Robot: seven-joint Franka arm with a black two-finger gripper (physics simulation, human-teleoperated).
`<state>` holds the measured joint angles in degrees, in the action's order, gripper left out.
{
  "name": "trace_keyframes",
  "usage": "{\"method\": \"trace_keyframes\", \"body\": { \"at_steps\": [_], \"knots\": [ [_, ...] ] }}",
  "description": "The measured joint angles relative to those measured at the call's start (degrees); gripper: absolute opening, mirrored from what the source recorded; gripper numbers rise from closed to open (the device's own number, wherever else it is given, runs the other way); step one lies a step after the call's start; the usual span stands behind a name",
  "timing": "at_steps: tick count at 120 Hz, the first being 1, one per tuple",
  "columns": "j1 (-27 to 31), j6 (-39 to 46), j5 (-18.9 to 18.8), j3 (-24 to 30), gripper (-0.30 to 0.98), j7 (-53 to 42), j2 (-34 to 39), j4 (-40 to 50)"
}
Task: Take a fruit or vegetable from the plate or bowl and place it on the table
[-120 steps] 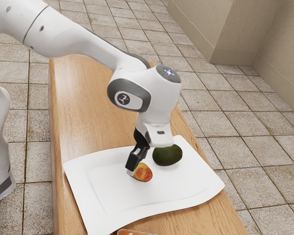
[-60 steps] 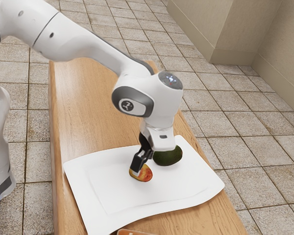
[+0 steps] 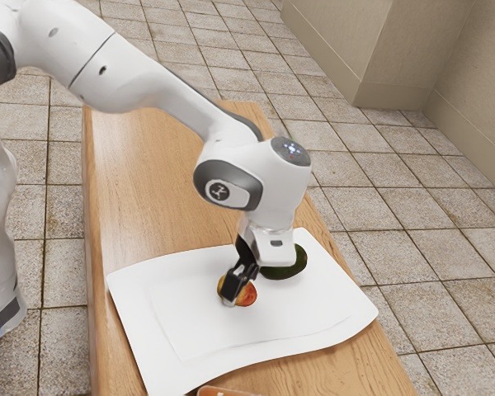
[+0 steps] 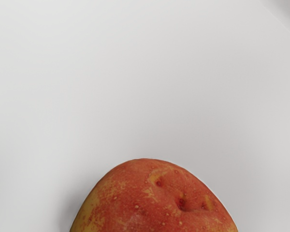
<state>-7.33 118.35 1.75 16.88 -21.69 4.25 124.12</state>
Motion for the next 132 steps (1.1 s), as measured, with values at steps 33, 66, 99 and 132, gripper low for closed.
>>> {"method": "trace_keyframes", "body": {
  "at_steps": [33,66,99,132],
  "knots": [
    [0.05,1.19,-0.01,-0.07,0.67,-0.37,-0.32,1.20],
    [-0.04,1.26,-0.07,-0.11,0.38,-0.47,-0.27,1.15],
    [-0.02,0.61,-0.52,-0.20,0.32,0.29,0.85,0.80],
    [-0.06,-4.17,-0.67,-0.53,0.32,2.32,4.64,-2.80]
  ]
}}
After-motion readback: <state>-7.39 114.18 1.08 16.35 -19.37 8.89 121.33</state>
